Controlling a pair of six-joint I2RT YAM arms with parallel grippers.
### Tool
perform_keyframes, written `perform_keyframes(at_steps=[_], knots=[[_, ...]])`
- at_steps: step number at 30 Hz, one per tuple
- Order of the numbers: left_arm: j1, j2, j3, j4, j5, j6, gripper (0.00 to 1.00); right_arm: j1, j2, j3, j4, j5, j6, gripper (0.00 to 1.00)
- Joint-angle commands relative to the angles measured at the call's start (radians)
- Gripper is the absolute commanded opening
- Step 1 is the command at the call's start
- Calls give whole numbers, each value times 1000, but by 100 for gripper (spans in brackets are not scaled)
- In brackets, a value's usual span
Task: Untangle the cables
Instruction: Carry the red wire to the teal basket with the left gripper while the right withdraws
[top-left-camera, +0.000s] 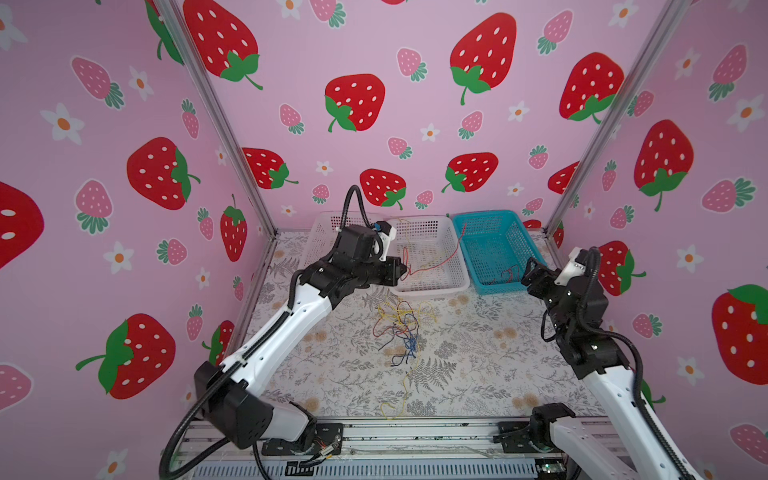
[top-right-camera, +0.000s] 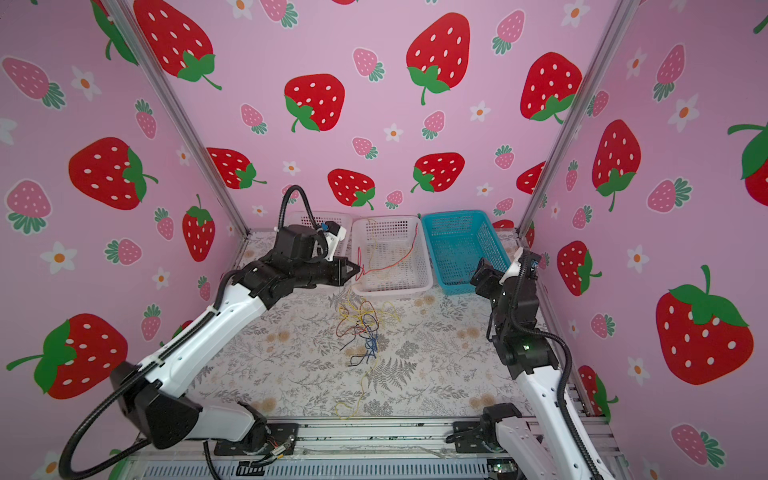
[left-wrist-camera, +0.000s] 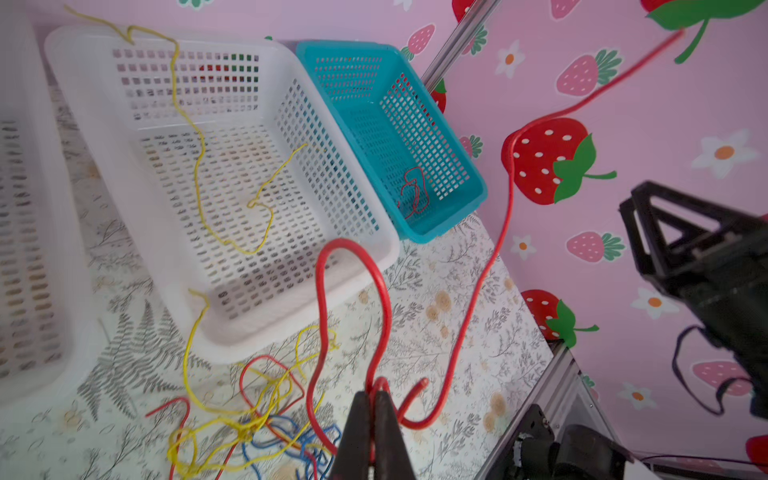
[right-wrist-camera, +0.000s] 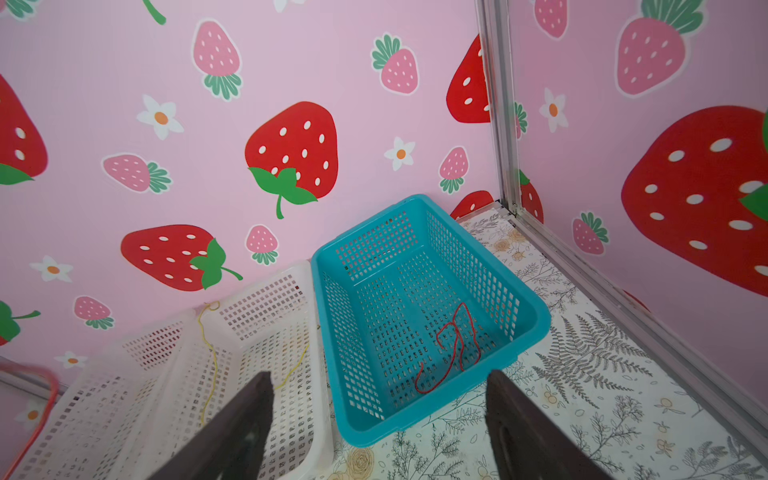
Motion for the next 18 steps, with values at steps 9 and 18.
perform_keyframes(at_steps=[9,18], knots=[[-106,635,850,-171,103,-114,0,4,-240,-101,-137,-1,-10,86],[-140,945,1037,192,177,-408,0,4,-336,-78,-200,-46,-14,86]])
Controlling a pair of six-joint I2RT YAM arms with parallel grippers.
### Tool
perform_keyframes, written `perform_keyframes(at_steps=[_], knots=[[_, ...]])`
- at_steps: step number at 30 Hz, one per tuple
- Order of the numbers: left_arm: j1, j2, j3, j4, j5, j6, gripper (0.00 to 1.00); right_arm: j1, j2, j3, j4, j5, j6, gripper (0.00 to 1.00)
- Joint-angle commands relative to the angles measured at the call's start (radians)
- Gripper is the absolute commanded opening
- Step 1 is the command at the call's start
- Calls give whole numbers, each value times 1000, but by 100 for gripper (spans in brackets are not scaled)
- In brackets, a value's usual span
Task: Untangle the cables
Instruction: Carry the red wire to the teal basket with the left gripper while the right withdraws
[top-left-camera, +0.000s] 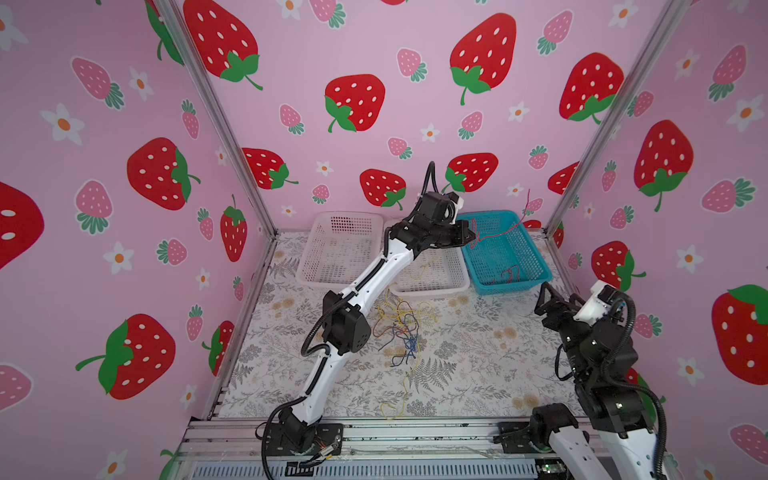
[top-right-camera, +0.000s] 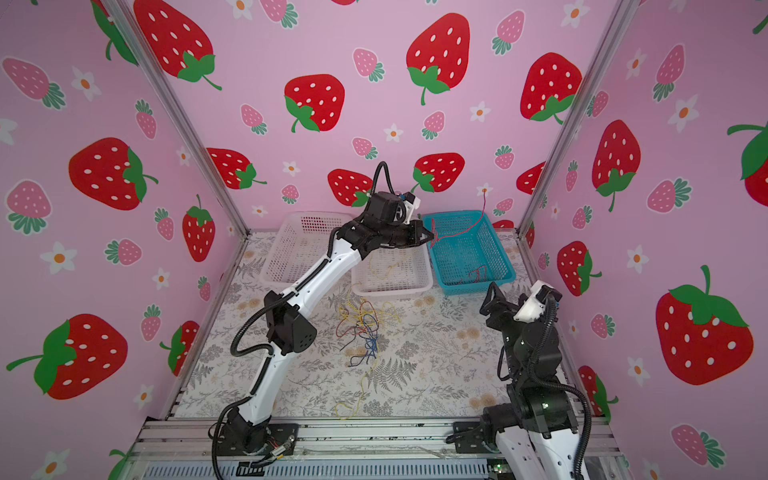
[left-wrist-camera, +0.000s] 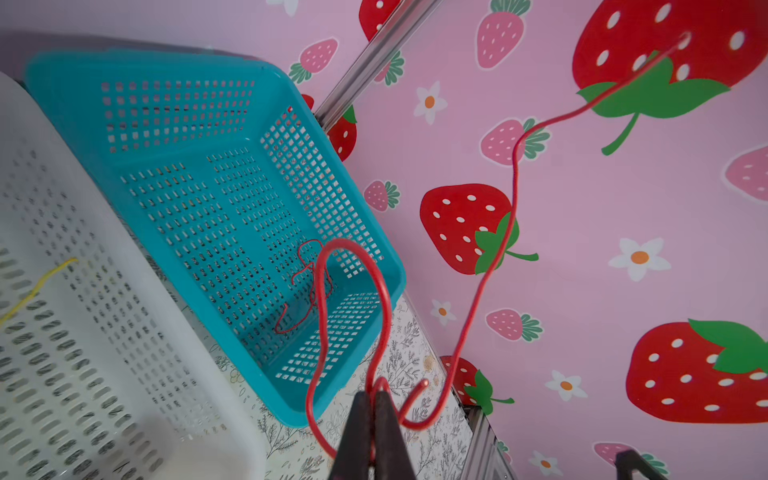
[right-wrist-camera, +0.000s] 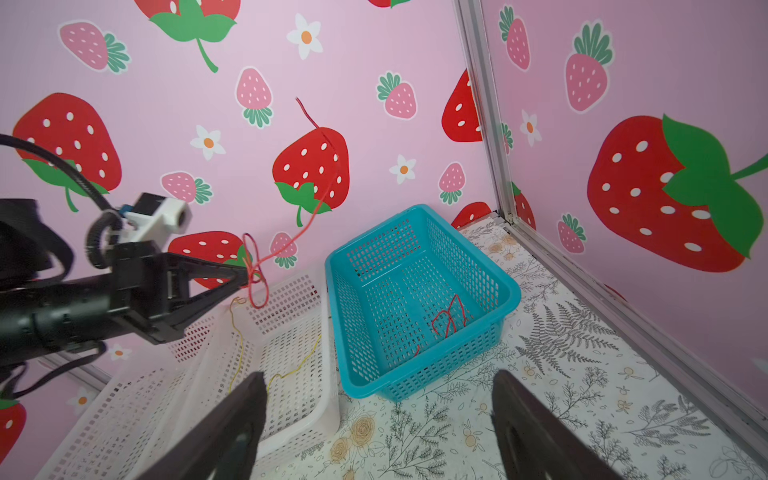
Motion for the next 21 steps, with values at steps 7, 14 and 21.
perform_keyframes(at_steps=[7,14,21], knots=[[-44,220,131,277,-17,-261,0,4,-54,37,-70,-24,-42,86],[-47,289,127,295,-40,-302,0,4,-62,44,-78,-44,-55,86],[-46,255,108,271,-76,-273,3,4,-56,48,-73,-50,-59,86]])
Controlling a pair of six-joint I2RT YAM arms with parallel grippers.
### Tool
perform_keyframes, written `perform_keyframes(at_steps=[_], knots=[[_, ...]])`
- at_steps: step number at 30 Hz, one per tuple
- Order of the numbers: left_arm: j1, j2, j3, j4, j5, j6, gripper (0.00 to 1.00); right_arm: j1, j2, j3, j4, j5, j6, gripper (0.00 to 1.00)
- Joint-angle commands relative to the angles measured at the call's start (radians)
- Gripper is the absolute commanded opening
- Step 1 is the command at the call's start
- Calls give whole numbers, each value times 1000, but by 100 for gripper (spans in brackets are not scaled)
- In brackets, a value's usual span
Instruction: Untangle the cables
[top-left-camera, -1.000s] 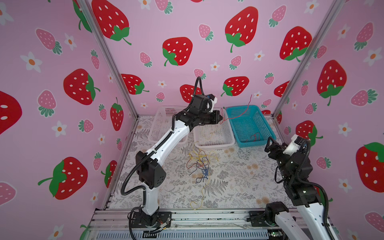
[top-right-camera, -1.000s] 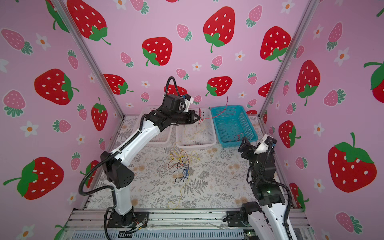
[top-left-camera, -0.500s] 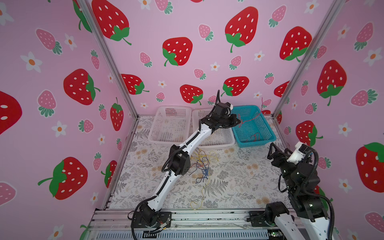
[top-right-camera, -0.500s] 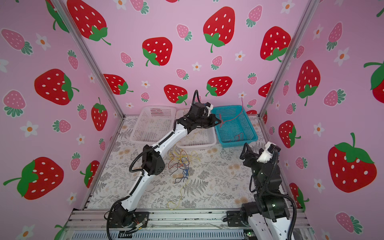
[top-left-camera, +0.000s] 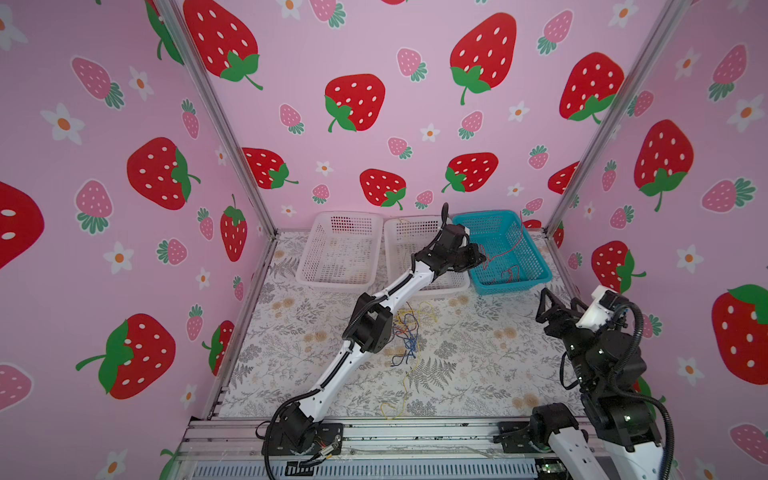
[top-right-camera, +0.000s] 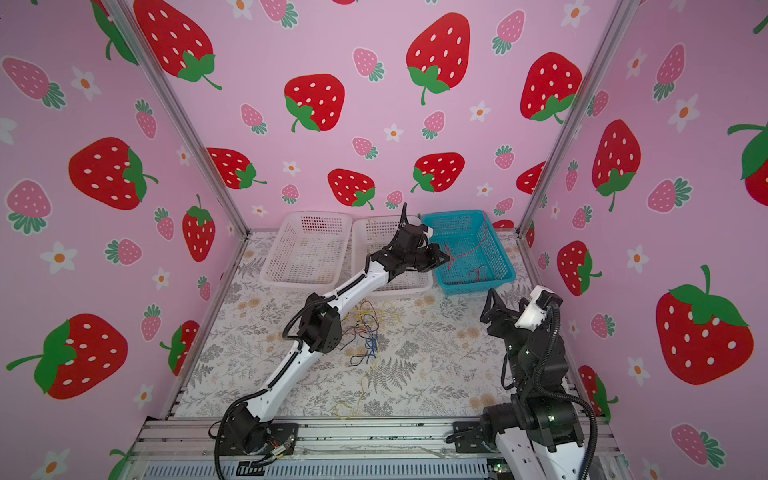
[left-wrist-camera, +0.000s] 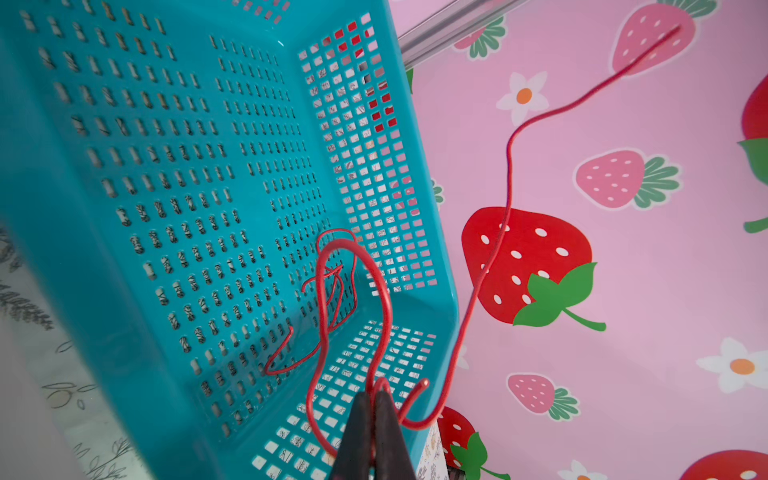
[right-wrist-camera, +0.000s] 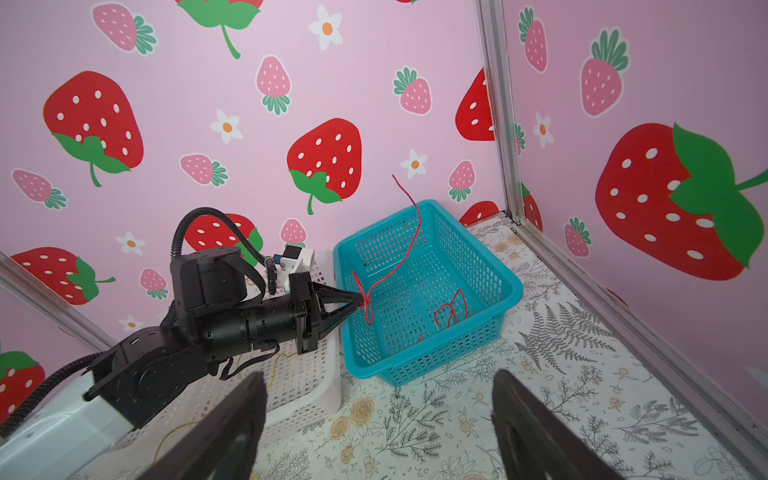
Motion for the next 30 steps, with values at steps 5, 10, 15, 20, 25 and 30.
perform_keyframes(at_steps=[5,10,15,20,25,30], knots=[[11,-50,13,25,-29,6,25,4,2,37,-8,-16,-11,86],[13,-89,13,23,-29,8,41,4,4,40,-10,-21,-5,86],[18,-120,21,21,-33,13,47,4,13,51,-10,-25,-1,86],[54,-225,0,-11,-26,67,52,4,55,57,-9,-91,-8,86],[133,-478,-281,-47,-8,167,55,4,135,43,-19,-287,-10,85],[192,-757,-641,-43,-40,271,63,14,182,-16,61,-506,-7,84]])
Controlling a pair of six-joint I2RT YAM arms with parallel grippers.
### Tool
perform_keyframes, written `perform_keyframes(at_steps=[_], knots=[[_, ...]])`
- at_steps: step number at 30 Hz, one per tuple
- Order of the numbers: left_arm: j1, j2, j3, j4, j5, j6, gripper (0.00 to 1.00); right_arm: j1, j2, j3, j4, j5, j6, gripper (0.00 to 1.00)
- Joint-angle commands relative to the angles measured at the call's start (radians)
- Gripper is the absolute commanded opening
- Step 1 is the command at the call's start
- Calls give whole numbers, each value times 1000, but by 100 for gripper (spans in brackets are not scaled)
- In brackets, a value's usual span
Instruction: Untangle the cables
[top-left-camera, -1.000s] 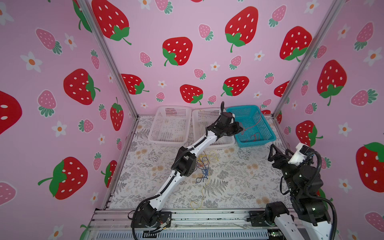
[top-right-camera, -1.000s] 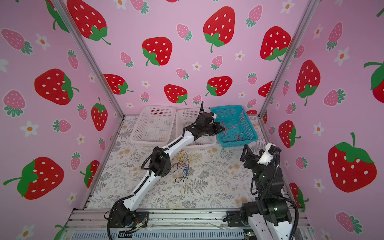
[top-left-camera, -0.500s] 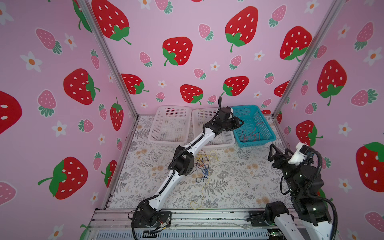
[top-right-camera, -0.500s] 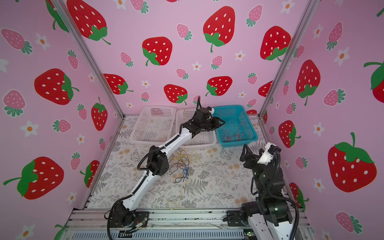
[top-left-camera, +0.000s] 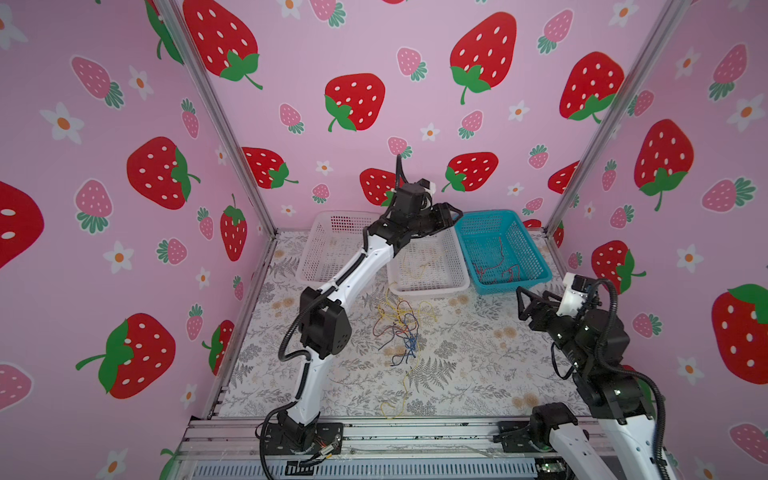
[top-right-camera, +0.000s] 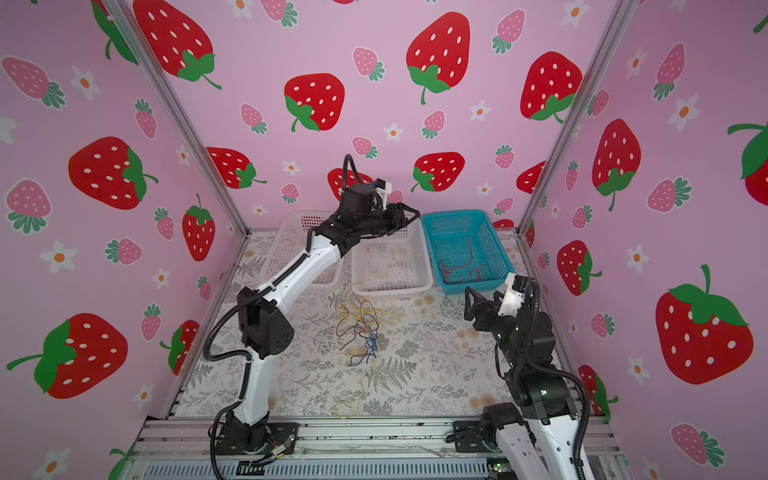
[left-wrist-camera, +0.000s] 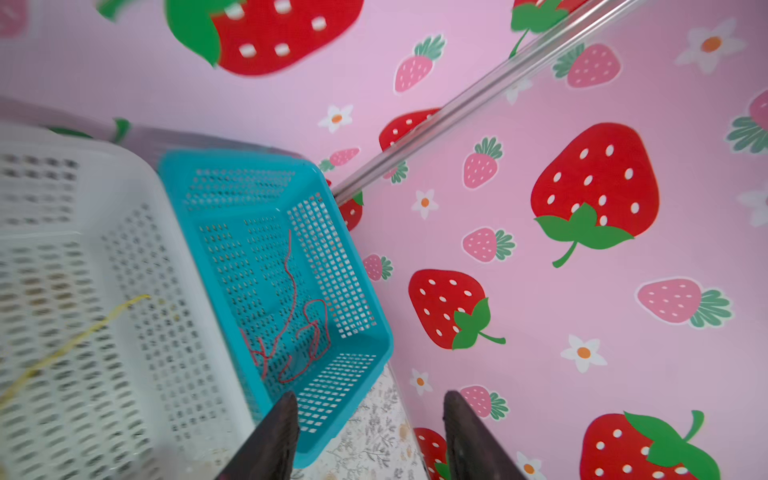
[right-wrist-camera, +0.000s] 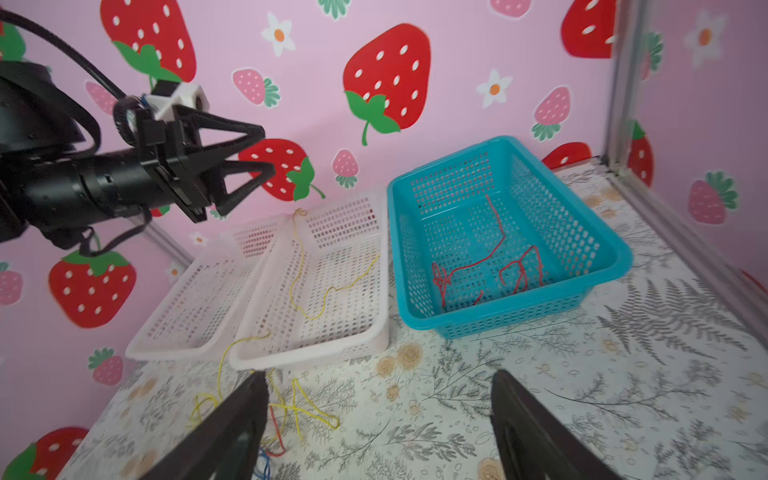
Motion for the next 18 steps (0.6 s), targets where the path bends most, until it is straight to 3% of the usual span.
perform_keyframes(at_steps=[1,5,11,18], knots=[[19,-143,-175,-26,-20,119,64,19,13,-47,79,-207,-5,84],[37,-320,-364,-97,-24,202,67,102,48,-92,158,-240,-3,84],[50,-584,-620,-216,-127,322,69,341,165,-132,270,-126,-35,83],[50,-832,-942,-252,-161,295,69,568,354,-138,391,15,-85,80]])
